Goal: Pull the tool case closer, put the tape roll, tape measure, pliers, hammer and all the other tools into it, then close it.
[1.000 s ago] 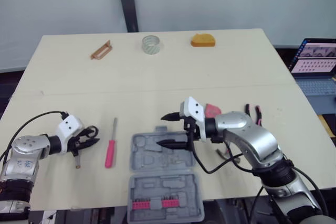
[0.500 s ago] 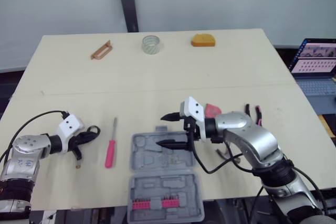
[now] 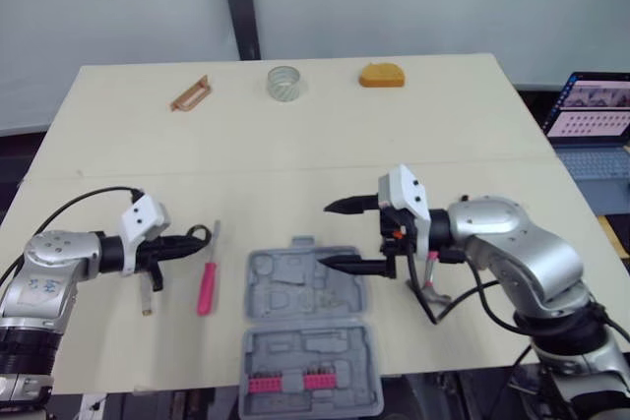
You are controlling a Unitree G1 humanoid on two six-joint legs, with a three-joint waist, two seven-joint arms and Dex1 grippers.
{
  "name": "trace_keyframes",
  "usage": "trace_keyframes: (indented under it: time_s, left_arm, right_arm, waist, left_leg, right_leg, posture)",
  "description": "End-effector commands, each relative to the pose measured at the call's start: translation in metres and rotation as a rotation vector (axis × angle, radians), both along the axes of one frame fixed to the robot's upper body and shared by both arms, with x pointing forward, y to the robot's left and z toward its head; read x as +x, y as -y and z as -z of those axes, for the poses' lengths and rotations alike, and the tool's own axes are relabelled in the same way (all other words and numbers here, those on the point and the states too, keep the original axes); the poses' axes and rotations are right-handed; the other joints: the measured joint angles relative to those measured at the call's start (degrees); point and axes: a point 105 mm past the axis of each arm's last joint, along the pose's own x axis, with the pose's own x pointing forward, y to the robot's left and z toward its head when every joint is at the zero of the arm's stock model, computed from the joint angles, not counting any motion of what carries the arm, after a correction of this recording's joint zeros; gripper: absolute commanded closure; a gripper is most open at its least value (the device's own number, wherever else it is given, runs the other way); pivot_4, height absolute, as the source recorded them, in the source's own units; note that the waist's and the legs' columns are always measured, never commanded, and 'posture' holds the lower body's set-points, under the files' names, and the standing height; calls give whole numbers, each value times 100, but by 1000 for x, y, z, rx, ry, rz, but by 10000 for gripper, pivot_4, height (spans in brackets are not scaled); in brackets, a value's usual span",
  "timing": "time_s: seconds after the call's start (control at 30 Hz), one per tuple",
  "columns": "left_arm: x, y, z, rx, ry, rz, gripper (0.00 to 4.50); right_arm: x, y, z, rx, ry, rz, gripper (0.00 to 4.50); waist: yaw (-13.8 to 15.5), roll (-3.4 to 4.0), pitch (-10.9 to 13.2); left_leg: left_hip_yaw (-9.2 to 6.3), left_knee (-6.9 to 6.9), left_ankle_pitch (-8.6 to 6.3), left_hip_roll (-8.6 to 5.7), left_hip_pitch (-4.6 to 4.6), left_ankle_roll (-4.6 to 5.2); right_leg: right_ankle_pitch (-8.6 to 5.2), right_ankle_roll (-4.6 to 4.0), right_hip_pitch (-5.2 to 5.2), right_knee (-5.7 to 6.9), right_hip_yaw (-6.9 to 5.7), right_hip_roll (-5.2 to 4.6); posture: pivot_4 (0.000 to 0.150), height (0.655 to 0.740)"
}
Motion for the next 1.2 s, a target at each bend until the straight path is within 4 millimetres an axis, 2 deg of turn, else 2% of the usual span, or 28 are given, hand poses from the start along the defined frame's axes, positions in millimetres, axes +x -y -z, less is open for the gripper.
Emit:
trace_keyframes:
  time_s: [0.03, 0.17, 0.3, 0.67, 1.2]
  left_arm:
    - [-11, 35, -12, -23, -25, 159, 44431]
    - [-17, 63, -3, -21, -69, 286, 44431]
    - [-16, 77, 2, -25, -96, 343, 44431]
    - [-6, 81, 25, 17, -176, 368, 44431]
    - [-1, 80, 35, 39, -163, 360, 44431]
  right_arm:
    - [-10, 9, -13, -7, 62, -26, 0]
    - [-8, 16, -10, -48, 89, 7, 0]
    - [-8, 18, -6, -75, 97, 27, 0]
    - [-10, 17, -2, -75, 103, 70, 0]
    - [-12, 19, 0, -67, 95, 89, 0]
  waist:
    - [2, -1, 1]
    - [7, -1, 1]
    - [8, -3, 2]
    - [14, -5, 3]
    - [27, -6, 4]
  left_leg:
    - [0, 2, -2, 0, -1, 1]
    - [2, 3, -2, 0, 0, 1]
    - [2, 3, -2, 0, -2, 1]
    - [3, 8, -2, -1, -5, 3]
    - [3, 18, -4, 0, -7, 4]
  right_leg:
    - [0, 0, 0, -1, 0, 0]
    - [0, 0, 0, -2, 1, 0]
    - [0, 0, 0, -3, 1, 0]
    - [0, 0, 0, -5, 1, 0]
    - [0, 0, 2, -4, 1, 0]
  posture:
    - [1500, 7400]
    - [1500, 7400]
    - [1500, 7400]
    - [1500, 7400]
    - [1500, 7400]
